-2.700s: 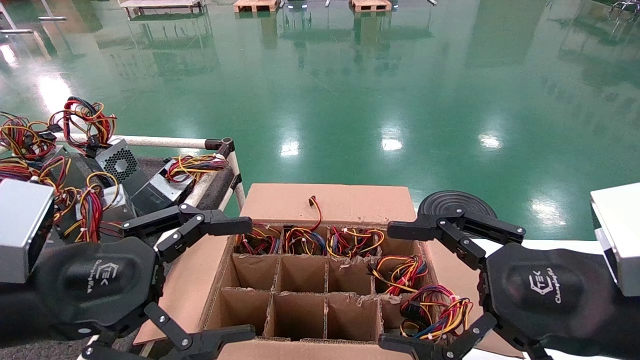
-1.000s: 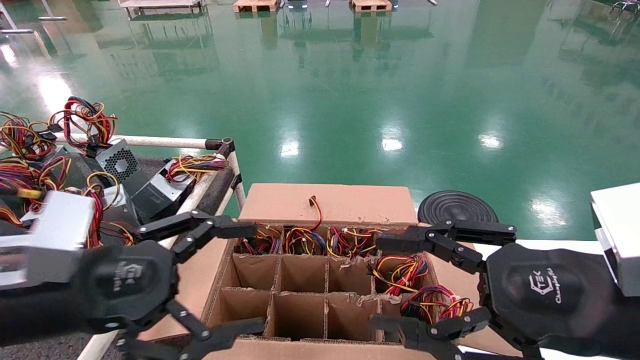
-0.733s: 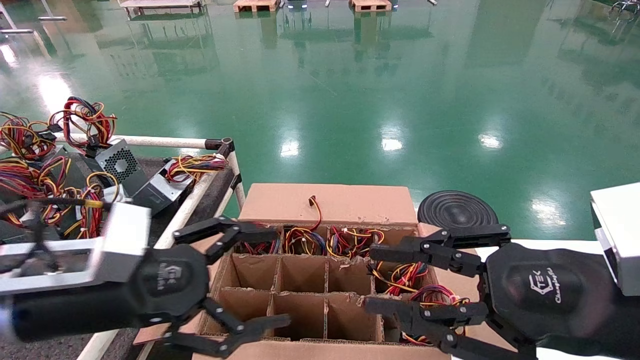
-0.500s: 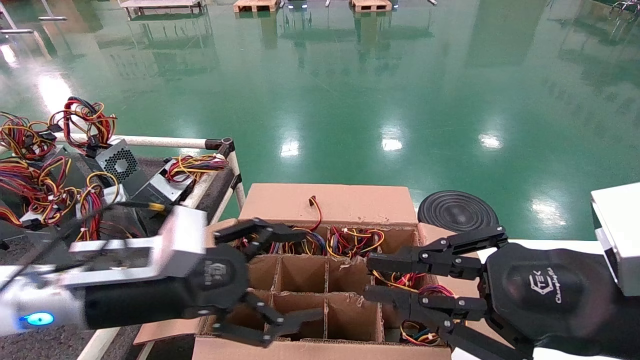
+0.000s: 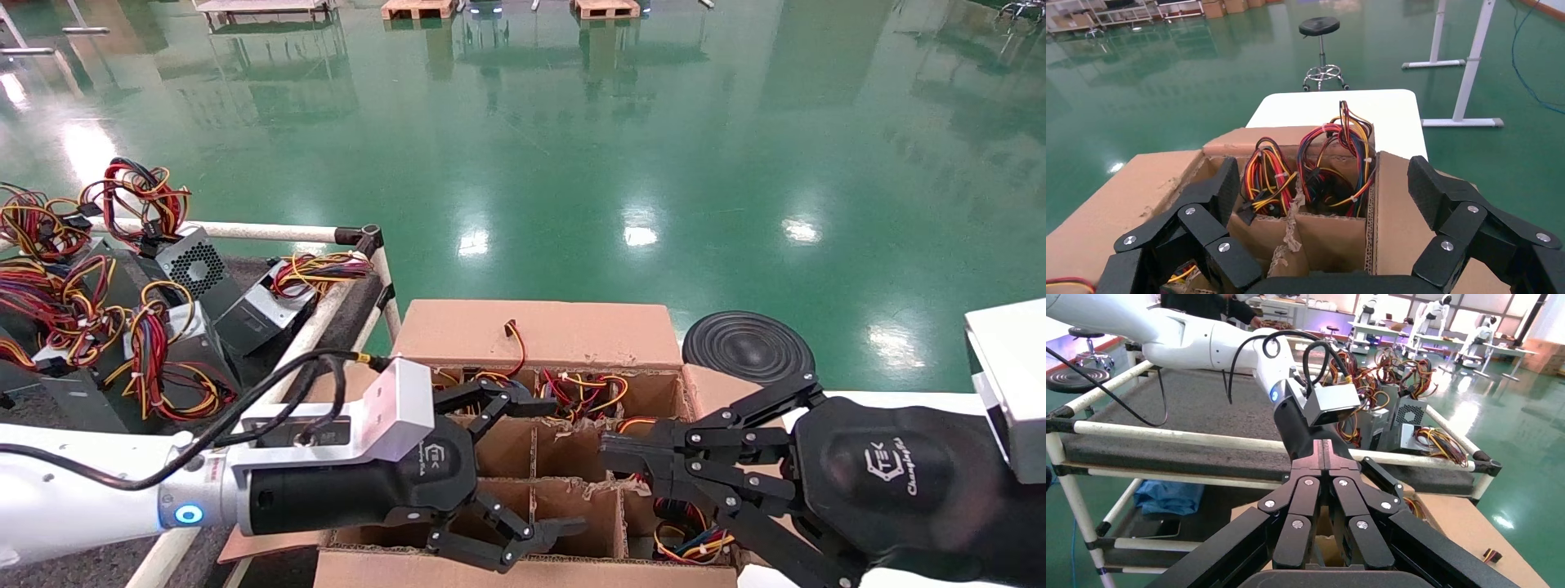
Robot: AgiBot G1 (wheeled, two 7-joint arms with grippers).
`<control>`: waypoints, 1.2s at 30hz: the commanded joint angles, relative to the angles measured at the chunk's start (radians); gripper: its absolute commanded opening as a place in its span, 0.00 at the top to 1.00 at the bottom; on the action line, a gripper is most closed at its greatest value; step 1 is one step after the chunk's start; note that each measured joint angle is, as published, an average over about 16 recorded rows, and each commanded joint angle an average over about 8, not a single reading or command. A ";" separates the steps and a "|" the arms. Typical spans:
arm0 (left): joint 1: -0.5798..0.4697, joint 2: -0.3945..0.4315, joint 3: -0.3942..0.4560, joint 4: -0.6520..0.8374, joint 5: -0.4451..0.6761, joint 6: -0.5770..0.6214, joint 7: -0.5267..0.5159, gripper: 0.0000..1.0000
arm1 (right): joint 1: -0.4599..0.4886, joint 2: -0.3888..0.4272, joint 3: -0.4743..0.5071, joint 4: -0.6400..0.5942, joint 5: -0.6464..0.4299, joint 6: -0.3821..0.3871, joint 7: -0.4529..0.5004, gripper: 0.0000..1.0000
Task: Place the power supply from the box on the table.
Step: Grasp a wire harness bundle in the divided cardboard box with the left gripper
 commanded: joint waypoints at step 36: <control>-0.179 0.219 0.347 0.221 0.011 -0.234 0.185 0.00 | 0.000 0.000 0.000 0.000 0.000 0.000 0.000 1.00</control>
